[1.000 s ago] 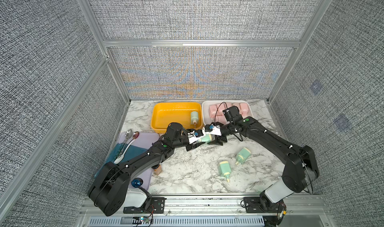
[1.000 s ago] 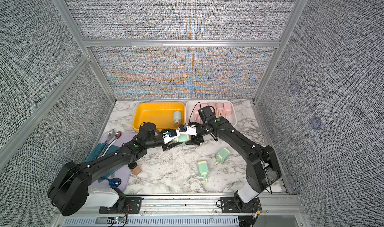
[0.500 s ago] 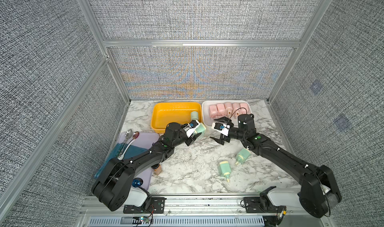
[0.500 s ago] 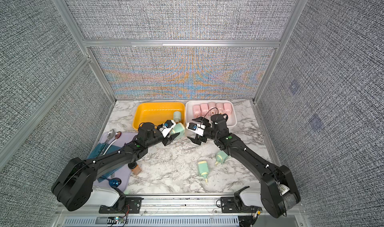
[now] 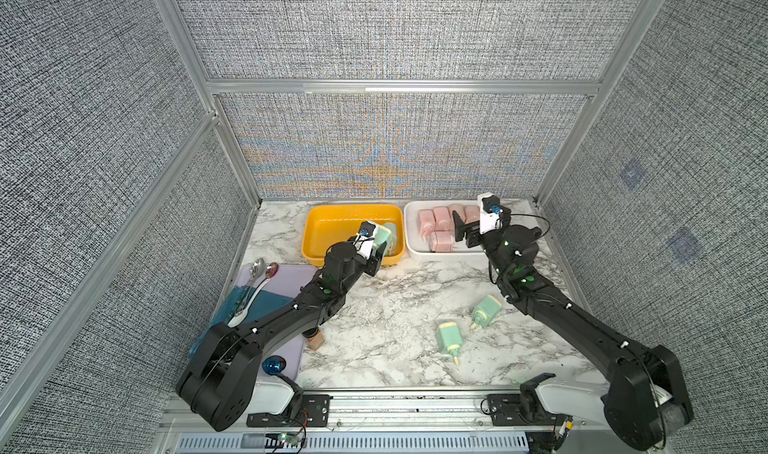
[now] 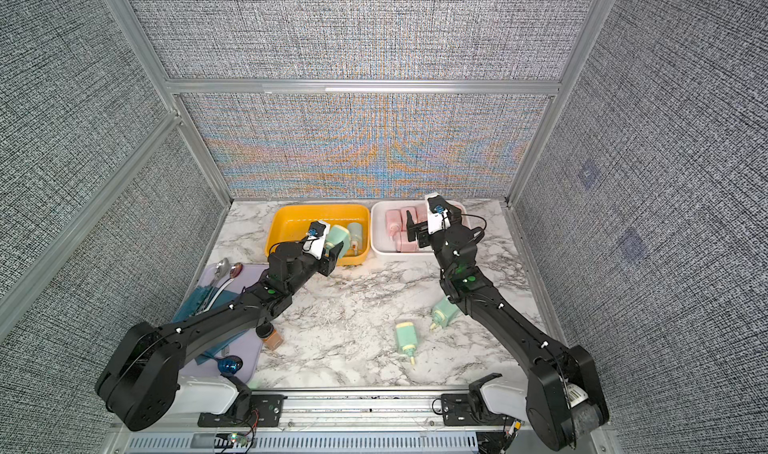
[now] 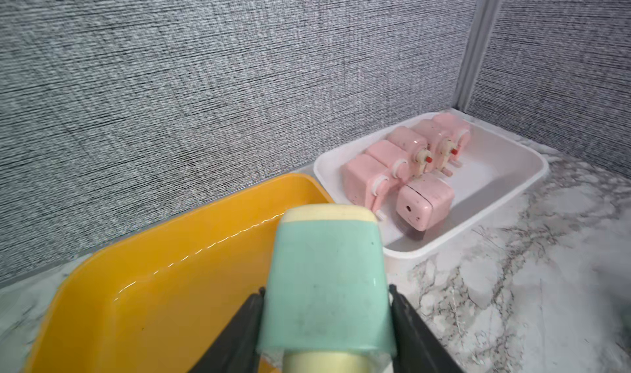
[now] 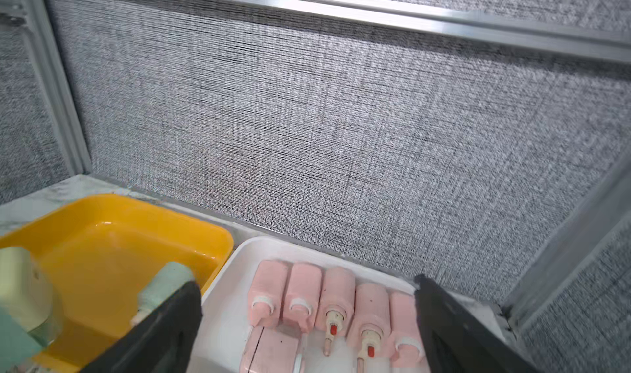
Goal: Place the pencil sharpeners by color into the storage box
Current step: Place the pencil sharpener in the storage box.
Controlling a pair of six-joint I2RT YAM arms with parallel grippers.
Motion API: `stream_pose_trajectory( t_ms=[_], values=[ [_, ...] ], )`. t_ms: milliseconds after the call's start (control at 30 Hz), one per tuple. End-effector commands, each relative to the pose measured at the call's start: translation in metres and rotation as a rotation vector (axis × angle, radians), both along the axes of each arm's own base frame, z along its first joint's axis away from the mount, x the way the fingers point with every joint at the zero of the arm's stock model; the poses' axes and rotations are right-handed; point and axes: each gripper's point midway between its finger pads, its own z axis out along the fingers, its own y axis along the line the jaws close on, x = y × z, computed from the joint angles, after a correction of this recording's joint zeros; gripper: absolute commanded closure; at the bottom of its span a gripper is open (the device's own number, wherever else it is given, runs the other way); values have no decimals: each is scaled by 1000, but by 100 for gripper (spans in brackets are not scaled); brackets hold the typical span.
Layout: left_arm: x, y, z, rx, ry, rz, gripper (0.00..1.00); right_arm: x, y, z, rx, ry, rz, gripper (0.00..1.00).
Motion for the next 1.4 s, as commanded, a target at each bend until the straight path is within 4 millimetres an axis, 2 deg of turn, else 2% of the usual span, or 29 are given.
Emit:
stream_pose_trajectory(
  t_ms=[0,200,367,400,500,700,900,1067,1300,1367],
  values=[
    [16,23,21,-84,-19,164,100,-1,-4,-16,120,107,-22,1],
    [35,31,14,-94,70,281,100,-7,-10,-18,255,174,-47,1],
    [48,42,15,-150,51,371,100,-19,-15,-20,306,175,-50,1],
    [51,43,15,-145,54,381,100,-22,-17,-29,307,192,-62,1],
    [62,43,10,-133,69,399,100,-31,-21,-35,314,201,-67,1],
    [84,45,-10,-179,83,449,100,-40,-33,-43,354,227,-122,1],
    [104,39,-38,-218,140,471,100,-49,-23,-51,365,251,-51,1],
    [121,33,-61,-177,146,488,100,-55,-25,-55,374,238,-44,1],
    [122,42,-79,-246,184,576,100,-62,-42,-52,399,205,-118,1],
    [120,37,-87,-251,208,543,100,-64,-45,-53,403,205,-133,1]
  ],
)
